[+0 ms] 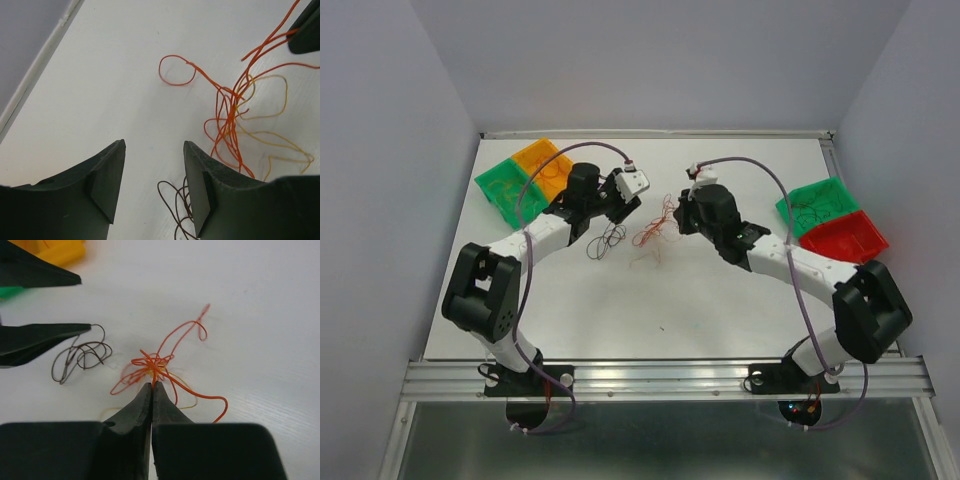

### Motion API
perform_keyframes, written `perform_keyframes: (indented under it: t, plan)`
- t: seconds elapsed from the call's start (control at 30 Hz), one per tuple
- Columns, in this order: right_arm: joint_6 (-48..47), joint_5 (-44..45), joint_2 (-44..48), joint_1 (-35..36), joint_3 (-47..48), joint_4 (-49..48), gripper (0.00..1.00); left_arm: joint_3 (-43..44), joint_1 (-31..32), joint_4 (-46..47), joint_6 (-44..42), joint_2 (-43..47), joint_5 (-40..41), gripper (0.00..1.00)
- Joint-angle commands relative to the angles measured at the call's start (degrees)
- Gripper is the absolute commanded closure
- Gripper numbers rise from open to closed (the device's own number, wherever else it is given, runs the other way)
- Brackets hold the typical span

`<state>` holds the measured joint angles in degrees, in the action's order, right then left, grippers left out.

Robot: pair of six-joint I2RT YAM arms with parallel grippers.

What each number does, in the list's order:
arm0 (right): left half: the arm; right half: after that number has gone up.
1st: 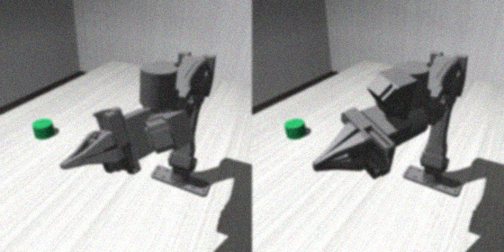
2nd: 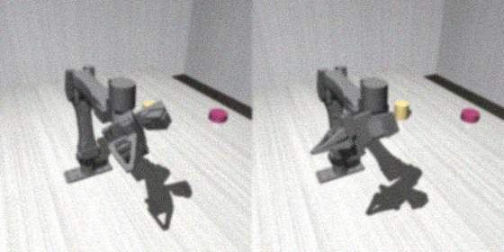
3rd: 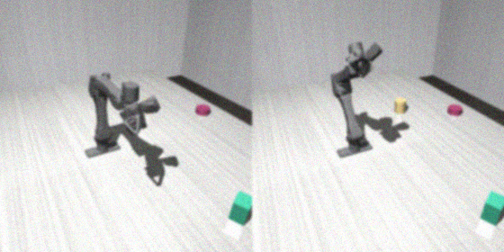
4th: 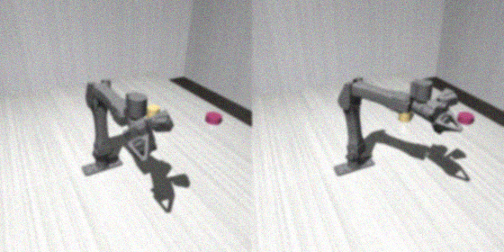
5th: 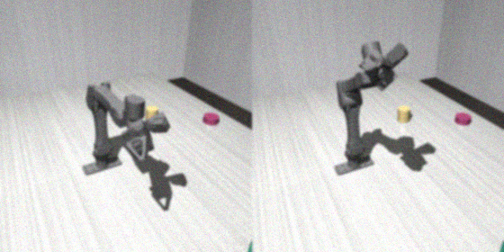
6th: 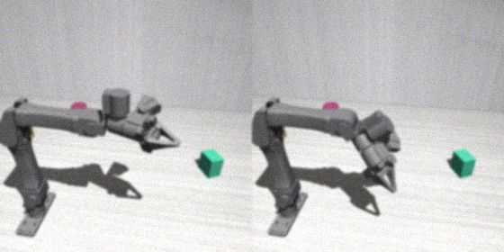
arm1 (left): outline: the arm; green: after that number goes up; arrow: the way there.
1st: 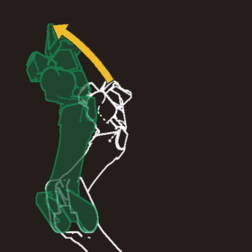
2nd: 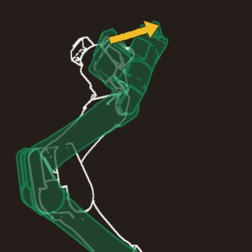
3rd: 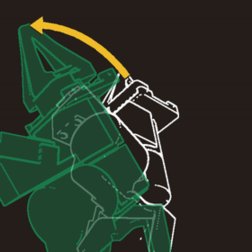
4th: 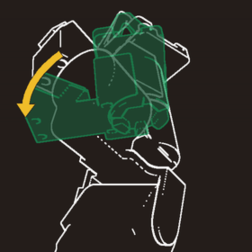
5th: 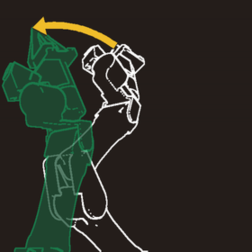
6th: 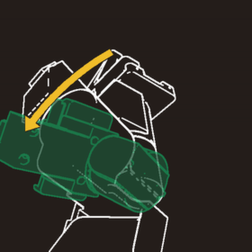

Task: Untangle the cables

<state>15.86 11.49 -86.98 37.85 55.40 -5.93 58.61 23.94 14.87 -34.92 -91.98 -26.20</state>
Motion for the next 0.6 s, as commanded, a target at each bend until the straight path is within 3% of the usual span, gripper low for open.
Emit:
perform_keyframes:
  t: [0.0,0.27,0.57]
  plan:
    - [0.1,-2.1,6.9,-0.3,-2.3,-3.6,0.99,-0.8,-0.2,5.7,1.4,0.1,0.0,0.39]
    - [0.8,-4.2,13.8,-0.3,-2.4,-4.1,0.99,-3.7,-0.3,9.3,2.9,1.5,-4.2,0.39]
    - [3.7,-0.9,15.4,-0.2,0.8,-5.1,0.99,-13.5,-0.5,17.5,1.3,15.9,-2.5,0.38]
